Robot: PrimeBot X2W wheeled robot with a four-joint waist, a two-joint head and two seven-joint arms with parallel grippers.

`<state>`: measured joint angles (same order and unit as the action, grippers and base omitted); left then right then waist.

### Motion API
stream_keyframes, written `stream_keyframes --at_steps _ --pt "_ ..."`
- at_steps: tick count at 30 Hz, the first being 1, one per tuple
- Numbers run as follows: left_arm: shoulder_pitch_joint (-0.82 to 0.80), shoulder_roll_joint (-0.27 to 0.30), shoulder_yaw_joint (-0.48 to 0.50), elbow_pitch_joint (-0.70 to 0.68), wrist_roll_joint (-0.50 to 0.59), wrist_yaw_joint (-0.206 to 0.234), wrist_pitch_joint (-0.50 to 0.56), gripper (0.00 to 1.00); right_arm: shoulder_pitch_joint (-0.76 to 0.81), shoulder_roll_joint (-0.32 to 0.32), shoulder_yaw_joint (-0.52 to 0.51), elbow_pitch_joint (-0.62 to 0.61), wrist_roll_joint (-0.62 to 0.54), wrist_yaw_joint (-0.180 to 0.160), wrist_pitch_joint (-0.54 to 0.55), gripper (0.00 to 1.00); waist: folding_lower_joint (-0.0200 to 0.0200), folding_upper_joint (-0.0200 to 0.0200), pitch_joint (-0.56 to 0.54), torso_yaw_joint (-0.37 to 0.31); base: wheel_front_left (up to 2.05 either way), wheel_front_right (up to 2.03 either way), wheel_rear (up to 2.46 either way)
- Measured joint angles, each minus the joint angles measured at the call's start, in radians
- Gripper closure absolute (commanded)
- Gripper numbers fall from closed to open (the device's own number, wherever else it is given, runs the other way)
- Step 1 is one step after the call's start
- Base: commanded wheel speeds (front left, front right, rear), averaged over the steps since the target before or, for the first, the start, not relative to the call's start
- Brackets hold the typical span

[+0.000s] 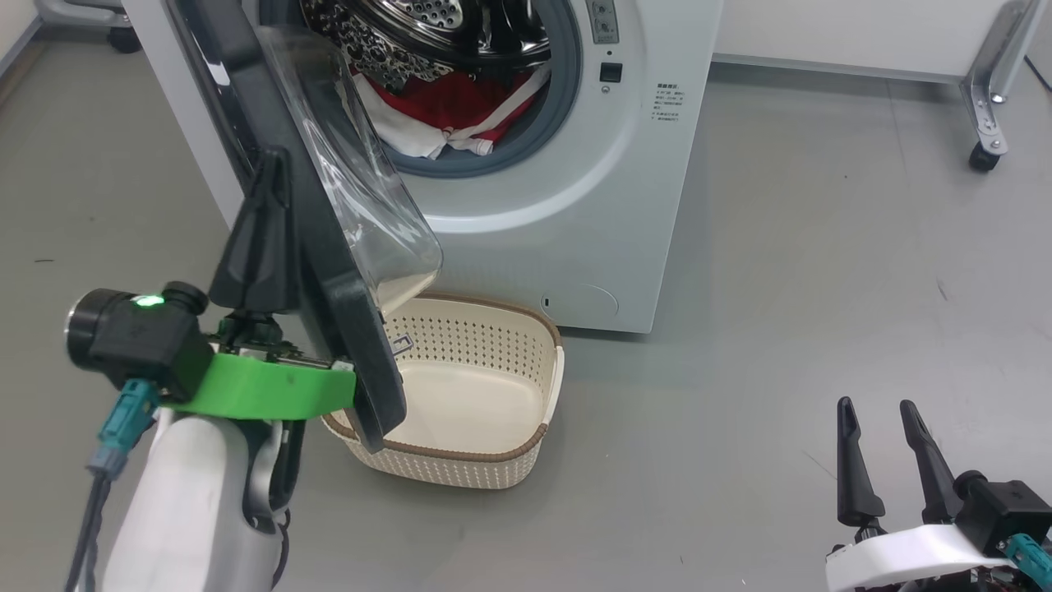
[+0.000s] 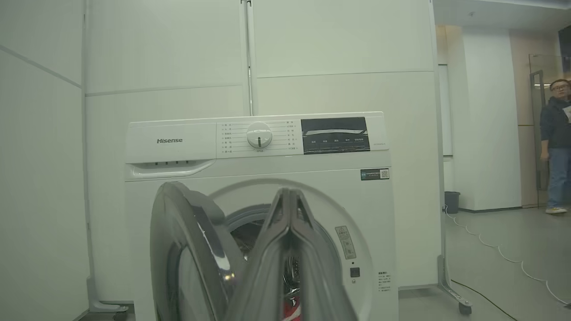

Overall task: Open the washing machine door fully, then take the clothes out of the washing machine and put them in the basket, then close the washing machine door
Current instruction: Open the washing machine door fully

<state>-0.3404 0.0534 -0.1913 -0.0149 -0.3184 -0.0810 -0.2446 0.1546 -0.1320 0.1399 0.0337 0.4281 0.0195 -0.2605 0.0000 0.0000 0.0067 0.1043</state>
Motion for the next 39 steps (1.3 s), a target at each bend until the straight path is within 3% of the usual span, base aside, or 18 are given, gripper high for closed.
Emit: stream_keyframes --at_steps 9,19,39 --pt "0.005 -0.005 -0.105 0.044 -0.007 -0.012 0.069 1.00 0.000 0.010 0.002 0.006 -0.008 0.014 0.000 0.00 0.0000 0.0000 0.010 -0.025 0.00 0.00 0.00" --pt "0.067 -0.007 -0.152 0.147 -0.033 -0.012 0.122 1.00 -0.002 0.019 -0.006 0.012 -0.010 0.023 0.000 0.00 0.0000 0.0000 0.020 -0.052 0.00 0.00 0.00" --pt "0.081 -0.008 -0.144 0.296 -0.063 0.024 0.148 1.00 -0.003 0.032 -0.015 0.022 -0.026 0.041 0.000 0.00 0.0000 0.0000 0.041 -0.085 0.00 0.00 0.00"
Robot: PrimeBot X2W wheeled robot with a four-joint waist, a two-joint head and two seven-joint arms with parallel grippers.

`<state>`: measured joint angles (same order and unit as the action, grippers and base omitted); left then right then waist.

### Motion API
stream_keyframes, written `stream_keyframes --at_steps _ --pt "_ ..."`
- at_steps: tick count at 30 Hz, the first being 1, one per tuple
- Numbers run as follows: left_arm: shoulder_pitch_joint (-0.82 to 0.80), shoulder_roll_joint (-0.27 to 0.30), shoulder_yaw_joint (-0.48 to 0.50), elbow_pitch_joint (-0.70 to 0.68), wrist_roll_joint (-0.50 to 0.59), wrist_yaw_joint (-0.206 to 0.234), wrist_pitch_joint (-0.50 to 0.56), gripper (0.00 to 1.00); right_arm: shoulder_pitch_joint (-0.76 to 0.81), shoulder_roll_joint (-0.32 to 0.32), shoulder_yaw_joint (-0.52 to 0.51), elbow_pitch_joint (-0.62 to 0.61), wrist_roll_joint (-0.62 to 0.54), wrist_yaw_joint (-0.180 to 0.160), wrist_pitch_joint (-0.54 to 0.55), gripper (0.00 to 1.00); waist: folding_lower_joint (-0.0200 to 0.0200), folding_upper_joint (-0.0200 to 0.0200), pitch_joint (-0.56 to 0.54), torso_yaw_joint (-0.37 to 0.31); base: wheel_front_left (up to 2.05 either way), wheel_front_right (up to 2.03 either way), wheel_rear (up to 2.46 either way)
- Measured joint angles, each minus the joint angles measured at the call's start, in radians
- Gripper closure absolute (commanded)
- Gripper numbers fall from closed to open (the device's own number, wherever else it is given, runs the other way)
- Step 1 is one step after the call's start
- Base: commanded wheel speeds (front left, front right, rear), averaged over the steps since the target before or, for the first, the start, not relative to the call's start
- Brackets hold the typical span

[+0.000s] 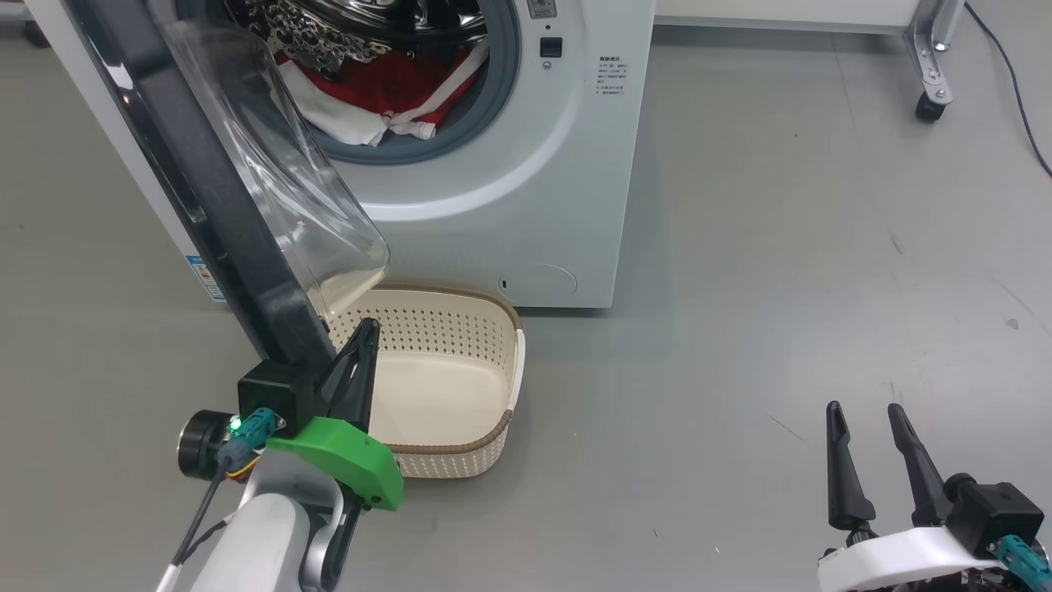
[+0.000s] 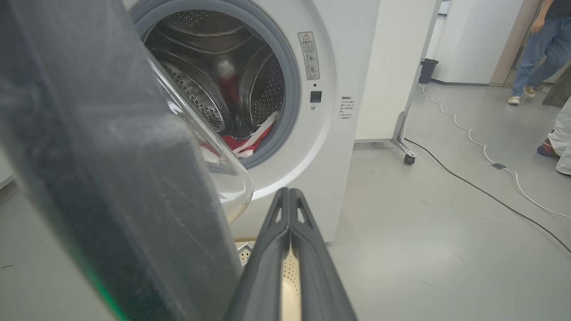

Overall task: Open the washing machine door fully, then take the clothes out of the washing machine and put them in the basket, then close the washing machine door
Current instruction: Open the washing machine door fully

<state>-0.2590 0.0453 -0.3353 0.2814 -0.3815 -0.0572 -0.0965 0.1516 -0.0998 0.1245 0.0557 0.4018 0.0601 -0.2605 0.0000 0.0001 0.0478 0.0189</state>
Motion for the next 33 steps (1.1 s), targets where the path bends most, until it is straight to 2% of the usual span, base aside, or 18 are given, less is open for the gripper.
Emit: stream_keyframes --at_steps 15,33 --pt "-0.005 -0.001 0.015 0.049 -0.014 0.010 -0.021 1.00 0.000 0.009 -0.026 0.006 -0.003 0.001 0.000 0.00 0.0000 0.0000 0.011 0.010 0.00 0.00 0.00" --pt "-0.025 -0.018 0.007 0.098 -0.030 0.009 -0.057 1.00 0.000 0.015 -0.047 0.006 -0.018 0.011 0.000 0.00 0.0000 0.0000 0.008 0.102 0.00 0.00 0.00"
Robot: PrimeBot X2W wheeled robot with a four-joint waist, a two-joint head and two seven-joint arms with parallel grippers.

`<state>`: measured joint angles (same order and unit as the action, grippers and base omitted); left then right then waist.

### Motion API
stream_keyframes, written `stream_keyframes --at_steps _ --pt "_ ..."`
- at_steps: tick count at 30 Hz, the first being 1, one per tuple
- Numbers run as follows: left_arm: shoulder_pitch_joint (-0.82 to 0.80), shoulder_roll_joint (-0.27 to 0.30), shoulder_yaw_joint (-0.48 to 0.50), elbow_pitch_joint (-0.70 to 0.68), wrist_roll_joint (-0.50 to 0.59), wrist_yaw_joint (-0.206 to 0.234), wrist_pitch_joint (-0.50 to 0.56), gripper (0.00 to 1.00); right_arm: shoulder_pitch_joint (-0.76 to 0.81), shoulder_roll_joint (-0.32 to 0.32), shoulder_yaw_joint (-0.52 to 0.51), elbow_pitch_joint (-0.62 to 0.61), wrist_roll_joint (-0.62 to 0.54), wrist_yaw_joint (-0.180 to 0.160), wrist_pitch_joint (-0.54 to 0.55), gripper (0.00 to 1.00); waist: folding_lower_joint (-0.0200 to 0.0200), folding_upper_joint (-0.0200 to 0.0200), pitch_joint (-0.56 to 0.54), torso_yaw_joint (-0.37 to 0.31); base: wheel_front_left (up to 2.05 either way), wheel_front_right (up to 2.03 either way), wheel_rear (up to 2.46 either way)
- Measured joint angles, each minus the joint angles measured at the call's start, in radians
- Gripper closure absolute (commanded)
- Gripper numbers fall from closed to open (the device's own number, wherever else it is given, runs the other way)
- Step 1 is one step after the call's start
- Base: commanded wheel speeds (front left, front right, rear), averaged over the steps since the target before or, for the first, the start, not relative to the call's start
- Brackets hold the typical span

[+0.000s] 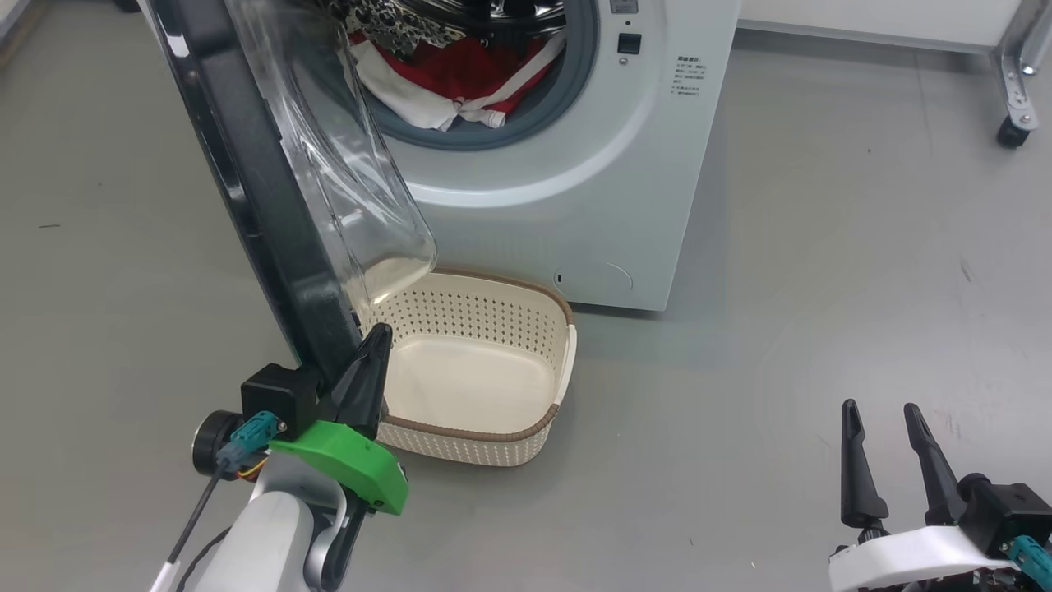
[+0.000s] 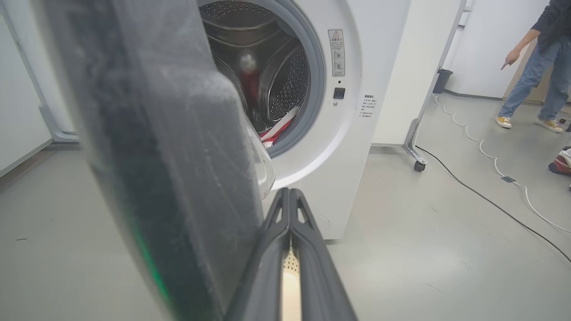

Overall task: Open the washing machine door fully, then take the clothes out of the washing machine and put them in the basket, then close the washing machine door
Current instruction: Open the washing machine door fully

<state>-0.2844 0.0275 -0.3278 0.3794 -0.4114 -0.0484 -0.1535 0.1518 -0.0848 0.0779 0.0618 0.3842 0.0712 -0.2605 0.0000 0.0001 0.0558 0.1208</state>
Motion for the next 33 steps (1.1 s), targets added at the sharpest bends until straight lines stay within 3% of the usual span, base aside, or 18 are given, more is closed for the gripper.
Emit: stream_keyframes --at_steps 22,33 --pt "-0.006 0.002 0.042 0.041 -0.013 0.014 -0.028 1.00 0.000 0.009 -0.001 0.003 -0.009 0.016 0.000 0.00 0.0000 0.0000 0.011 0.119 0.00 0.00 0.00" --pt "-0.020 0.031 0.125 0.041 -0.054 0.035 -0.046 1.00 -0.001 0.009 0.008 -0.001 -0.022 0.020 0.000 0.00 -0.0001 -0.0001 0.055 0.164 0.00 0.00 0.00"
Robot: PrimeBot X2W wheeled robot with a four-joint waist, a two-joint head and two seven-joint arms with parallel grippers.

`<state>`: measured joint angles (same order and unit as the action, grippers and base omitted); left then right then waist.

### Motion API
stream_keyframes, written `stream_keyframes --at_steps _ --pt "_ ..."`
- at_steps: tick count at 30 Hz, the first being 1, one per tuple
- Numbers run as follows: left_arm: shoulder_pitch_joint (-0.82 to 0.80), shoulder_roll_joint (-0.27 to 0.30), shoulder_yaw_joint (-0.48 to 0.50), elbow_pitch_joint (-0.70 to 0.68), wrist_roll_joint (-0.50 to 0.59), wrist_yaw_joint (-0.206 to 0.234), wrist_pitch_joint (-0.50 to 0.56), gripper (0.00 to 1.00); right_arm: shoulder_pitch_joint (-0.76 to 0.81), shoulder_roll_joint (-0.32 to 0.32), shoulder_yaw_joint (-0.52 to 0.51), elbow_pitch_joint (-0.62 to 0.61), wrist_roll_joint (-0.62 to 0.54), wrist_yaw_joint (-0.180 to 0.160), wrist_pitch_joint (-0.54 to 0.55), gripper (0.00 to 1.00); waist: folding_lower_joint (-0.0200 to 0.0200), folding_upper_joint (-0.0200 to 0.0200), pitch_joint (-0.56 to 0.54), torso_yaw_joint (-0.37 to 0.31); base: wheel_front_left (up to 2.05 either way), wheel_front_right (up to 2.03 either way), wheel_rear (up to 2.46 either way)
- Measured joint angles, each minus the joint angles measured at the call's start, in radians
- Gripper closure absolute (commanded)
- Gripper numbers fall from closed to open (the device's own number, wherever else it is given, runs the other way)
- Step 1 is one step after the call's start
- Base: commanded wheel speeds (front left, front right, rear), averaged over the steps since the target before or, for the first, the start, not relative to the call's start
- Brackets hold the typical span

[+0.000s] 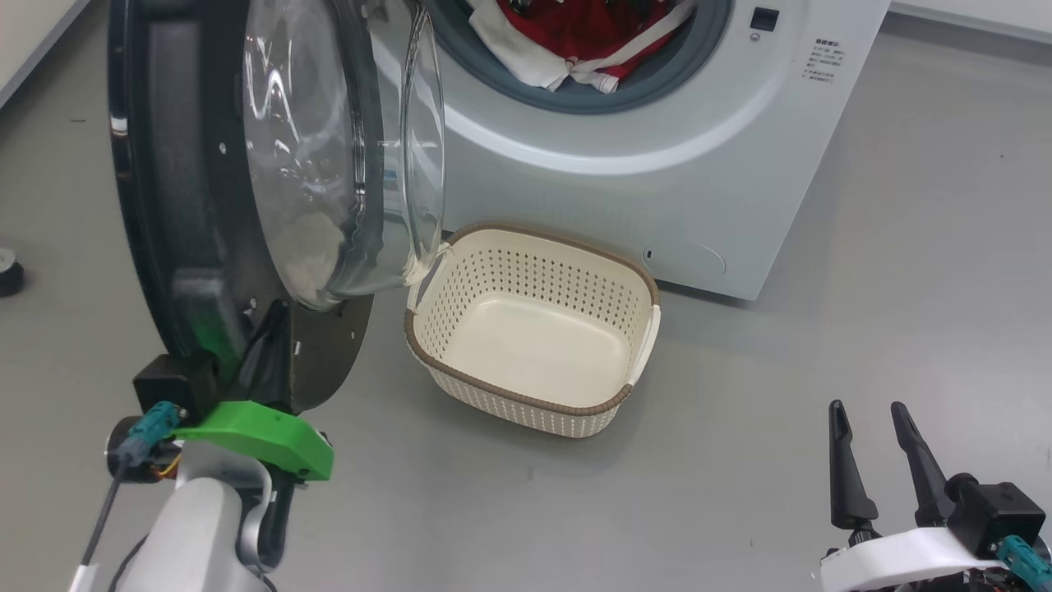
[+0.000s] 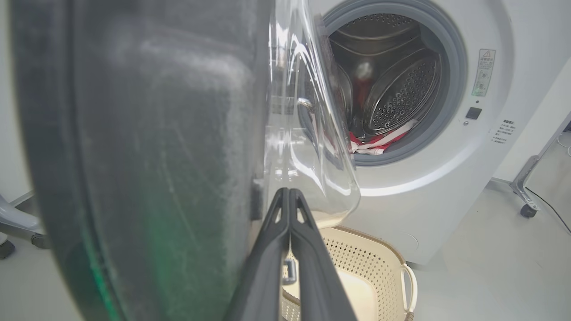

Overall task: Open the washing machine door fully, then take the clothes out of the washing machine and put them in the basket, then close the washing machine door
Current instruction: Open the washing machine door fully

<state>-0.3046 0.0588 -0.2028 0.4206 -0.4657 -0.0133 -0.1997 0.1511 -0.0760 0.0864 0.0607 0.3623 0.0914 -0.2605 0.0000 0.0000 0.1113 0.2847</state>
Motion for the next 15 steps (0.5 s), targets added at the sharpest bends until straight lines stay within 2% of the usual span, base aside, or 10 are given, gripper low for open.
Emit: stream_keyframes --at_steps 15 --pt "-0.028 0.072 0.142 -0.007 -0.061 0.035 -0.022 1.00 -0.044 -0.036 0.028 -0.010 -0.031 0.008 0.009 0.00 0.0000 0.0000 0.098 0.029 0.00 0.00 0.00"
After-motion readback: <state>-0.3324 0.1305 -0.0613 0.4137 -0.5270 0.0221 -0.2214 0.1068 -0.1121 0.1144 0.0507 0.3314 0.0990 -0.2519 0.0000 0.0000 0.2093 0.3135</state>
